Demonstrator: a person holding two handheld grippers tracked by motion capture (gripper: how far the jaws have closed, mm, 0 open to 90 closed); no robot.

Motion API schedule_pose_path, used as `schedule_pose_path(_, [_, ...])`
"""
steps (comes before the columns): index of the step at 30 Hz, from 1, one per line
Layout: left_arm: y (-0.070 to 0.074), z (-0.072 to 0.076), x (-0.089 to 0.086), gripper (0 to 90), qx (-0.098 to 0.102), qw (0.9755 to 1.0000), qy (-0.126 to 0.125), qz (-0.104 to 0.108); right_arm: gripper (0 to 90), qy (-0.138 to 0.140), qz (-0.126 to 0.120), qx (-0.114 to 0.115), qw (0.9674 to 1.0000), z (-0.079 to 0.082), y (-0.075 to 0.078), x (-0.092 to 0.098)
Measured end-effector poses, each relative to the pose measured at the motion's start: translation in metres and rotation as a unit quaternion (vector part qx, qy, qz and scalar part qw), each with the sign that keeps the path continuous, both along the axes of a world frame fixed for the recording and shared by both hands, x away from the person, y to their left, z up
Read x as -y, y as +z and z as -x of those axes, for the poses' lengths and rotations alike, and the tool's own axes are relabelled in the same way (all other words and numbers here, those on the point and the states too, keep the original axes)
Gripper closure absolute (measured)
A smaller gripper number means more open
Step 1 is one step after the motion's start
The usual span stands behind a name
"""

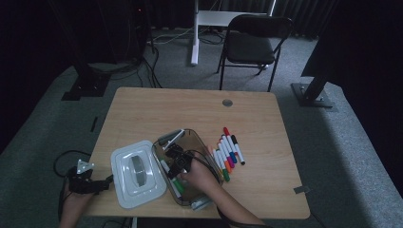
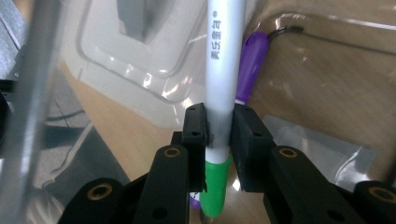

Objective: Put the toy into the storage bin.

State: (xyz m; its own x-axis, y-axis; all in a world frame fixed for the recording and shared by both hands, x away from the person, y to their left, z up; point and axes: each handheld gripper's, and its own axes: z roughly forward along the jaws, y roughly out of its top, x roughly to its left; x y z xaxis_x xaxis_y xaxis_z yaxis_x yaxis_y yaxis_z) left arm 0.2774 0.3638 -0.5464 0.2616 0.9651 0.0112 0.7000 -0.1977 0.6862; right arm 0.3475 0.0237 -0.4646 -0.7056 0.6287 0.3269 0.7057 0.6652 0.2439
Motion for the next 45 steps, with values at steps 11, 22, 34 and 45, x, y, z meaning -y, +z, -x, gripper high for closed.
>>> schedule_pose_path(11, [0.0,0.0,0.0,0.8,0.0,1.0,0.0,0.0,70.8,0.01,0.011,-0.012,0.9998,0.001,-0.005,-0.004])
schedule_pose_path(22, [0.0,0.0,0.0,0.8,0.0,1.0,0.0,0.0,64.3,0.006,-0.003,0.009,0.9999,0.002,0.008,0.009])
schedule_pose_path(34, [0.0,0.0,0.0,0.8,0.0,1.0,0.0,-0.001,54.4,-0.021,-0.089,0.075,0.993,0.008,0.068,0.066])
schedule_pose_path(45, [0.0,0.0,0.0,0.8,0.001,1.0,0.0,0.0,51.4,-0.06,-0.101,0.107,0.9873,0.003,0.082,0.116])
